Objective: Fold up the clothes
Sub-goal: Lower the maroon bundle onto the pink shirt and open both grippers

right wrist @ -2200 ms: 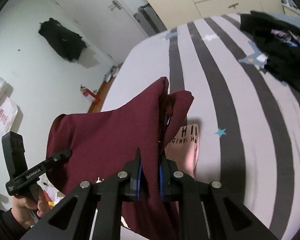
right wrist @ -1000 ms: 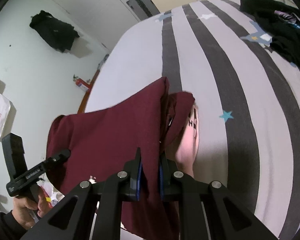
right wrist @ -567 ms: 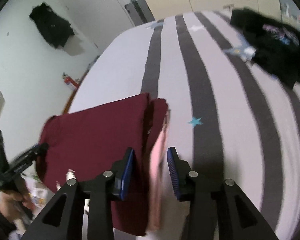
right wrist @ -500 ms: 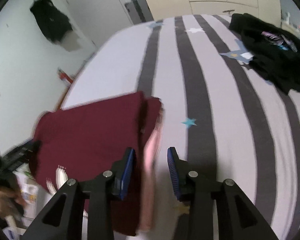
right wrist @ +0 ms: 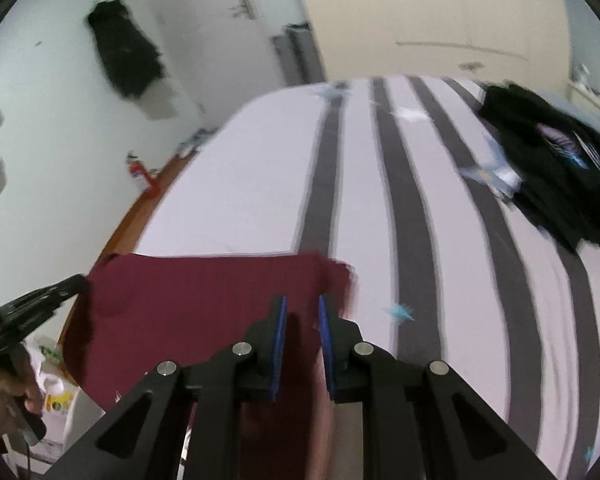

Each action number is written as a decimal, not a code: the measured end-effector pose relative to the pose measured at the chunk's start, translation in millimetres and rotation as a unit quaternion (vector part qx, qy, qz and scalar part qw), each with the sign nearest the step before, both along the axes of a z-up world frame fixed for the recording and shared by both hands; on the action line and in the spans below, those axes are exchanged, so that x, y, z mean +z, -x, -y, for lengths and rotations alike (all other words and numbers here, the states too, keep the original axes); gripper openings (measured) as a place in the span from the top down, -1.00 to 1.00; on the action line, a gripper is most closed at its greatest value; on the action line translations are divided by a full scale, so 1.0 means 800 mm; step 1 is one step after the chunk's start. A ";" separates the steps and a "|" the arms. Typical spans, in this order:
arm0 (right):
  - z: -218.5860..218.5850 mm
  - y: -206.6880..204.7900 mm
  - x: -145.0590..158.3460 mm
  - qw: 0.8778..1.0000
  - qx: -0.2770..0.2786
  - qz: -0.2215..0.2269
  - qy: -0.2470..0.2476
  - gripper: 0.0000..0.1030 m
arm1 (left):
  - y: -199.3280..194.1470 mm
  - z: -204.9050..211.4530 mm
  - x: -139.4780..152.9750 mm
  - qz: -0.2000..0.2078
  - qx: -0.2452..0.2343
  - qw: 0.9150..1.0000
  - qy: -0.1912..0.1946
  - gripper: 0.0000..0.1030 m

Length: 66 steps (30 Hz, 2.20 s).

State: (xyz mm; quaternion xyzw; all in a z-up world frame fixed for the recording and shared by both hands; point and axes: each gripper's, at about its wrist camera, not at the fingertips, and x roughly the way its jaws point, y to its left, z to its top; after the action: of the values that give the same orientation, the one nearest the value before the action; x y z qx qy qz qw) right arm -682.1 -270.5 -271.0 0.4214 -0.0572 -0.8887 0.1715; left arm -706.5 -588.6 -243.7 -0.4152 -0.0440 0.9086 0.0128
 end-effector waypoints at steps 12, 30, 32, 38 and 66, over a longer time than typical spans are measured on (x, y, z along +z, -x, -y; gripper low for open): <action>0.017 0.046 -0.056 0.998 -0.016 0.036 -0.040 1.00 | 0.038 0.019 -0.046 0.047 0.028 0.998 -0.025 0.92; -0.040 0.077 -0.049 0.997 -0.038 0.025 -0.058 0.87 | 0.086 0.029 -0.045 0.045 0.022 0.995 0.082 0.94; -0.045 0.065 -0.037 0.999 -0.033 0.015 -0.037 0.87 | 0.071 0.039 -0.036 0.038 0.030 0.996 0.070 0.94; -0.024 0.000 -0.002 0.999 0.016 -0.032 -0.013 0.87 | 0.011 0.005 -0.012 -0.005 -0.037 0.997 0.070 0.94; -0.056 -0.018 -0.061 0.998 -0.036 0.015 -0.054 0.87 | -0.043 0.039 -0.051 0.030 0.079 0.995 0.049 0.97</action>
State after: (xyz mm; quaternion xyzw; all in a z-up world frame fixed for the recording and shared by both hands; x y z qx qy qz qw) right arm -668.0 -225.3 -320.1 0.4412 -0.0271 -0.8895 0.1157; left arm -672.4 -619.5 -284.9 -0.4373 -0.0325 0.8951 -0.0807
